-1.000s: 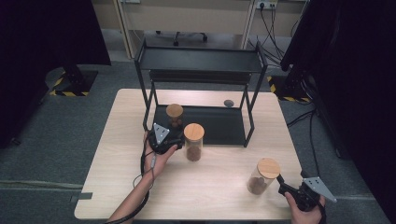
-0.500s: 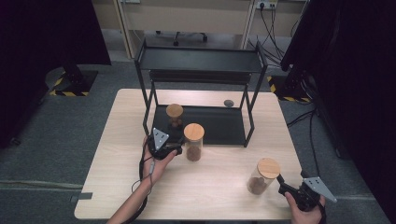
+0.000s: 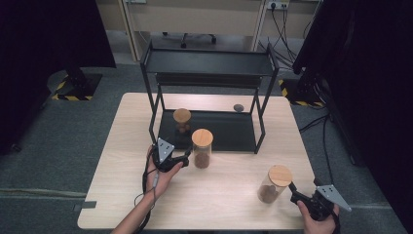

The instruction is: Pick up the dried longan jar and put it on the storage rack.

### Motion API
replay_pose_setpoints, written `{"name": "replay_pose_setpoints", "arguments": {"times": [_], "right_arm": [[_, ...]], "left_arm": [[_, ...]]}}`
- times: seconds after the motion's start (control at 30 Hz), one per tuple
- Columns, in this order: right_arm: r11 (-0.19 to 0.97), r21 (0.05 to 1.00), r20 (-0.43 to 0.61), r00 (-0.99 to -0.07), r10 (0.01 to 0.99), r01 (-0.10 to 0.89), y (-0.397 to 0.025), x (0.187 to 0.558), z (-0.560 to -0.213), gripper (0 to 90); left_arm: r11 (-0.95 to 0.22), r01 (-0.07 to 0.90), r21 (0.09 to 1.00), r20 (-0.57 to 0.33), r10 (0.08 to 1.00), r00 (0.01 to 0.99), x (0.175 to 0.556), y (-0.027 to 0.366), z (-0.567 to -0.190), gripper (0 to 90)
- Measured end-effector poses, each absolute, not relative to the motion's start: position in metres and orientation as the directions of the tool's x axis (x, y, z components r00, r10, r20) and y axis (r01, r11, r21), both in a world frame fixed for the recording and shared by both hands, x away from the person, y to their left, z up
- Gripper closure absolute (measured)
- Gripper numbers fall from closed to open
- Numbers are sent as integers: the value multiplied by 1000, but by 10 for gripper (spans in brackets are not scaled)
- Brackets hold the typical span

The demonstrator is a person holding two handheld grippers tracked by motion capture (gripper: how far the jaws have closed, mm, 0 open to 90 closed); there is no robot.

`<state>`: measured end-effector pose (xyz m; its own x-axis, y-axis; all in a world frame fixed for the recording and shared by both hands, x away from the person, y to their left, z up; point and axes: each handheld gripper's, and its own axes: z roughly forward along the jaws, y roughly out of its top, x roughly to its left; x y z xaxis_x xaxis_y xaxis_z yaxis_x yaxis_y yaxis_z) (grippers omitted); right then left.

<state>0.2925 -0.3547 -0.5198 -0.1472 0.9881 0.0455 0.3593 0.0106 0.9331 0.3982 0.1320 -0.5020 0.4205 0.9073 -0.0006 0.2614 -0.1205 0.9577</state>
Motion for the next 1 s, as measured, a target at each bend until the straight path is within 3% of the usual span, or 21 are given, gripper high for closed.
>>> {"name": "replay_pose_setpoints", "arguments": {"times": [1.0], "right_arm": [[8,933,46,-143,989,359,-355,292,-520,48]], "left_arm": [[-140,290,947,-15,880,475,351,139,-512,100]]}}
